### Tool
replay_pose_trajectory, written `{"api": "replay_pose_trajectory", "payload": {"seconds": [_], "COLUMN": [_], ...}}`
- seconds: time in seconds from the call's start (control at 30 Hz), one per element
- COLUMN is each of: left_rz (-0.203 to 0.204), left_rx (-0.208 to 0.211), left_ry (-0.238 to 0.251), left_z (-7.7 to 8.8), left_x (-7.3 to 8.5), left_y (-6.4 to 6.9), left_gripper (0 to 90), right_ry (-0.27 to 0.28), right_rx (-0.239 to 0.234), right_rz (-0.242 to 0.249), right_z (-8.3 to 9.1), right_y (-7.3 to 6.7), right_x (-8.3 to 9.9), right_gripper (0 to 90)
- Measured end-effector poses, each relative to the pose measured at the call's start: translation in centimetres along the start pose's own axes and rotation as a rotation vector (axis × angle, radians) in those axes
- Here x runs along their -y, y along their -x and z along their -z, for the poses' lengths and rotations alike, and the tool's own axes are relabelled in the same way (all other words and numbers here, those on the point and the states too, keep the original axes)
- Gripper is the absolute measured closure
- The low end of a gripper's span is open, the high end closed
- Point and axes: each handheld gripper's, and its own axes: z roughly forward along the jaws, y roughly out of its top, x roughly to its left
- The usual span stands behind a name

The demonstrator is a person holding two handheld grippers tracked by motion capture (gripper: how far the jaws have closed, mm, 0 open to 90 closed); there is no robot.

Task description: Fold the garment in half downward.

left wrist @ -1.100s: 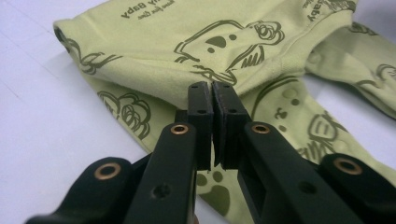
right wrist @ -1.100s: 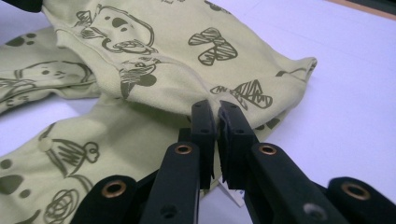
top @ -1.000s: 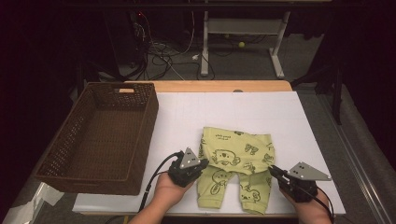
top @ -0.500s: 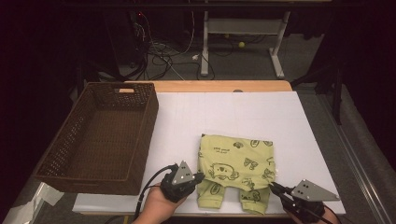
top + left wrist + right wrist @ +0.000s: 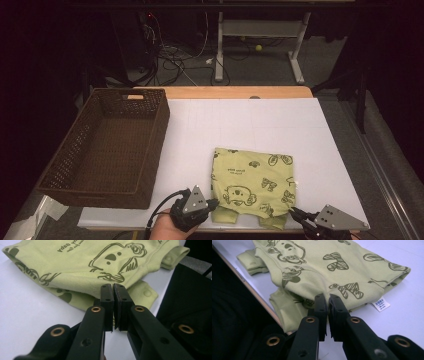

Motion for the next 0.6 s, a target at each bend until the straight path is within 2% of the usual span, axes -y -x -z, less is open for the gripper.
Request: {"api": "replay_pose_trajectory", "payload": {"seconds": [0.17,0.33,0.6], "left_rz": [-0.007,0.005,0.008], "left_rx": [-0.003,0.033,0.035], "left_ry": [-0.01,-0.052,-0.052], "left_z": [0.02,-0.54,-0.49], "left_x": [0.2,0.43,0.43], "left_y": [0.1,-0.11,-0.05], "left_gripper": [83.1,82.8,82.8], "right_ry": [-0.004,-0.021,-0.058], "right_rx": [-0.003,-0.004,-0.02], "right_rz": [0.009,0.002,0.01], "right_z": [0.19,-0.03,-0.46], "right_y": [-0.41,-0.2,-0.22], "right_x": [0.18,0.4,0.63], "right_gripper": [86.4,86.3,86.3]}}
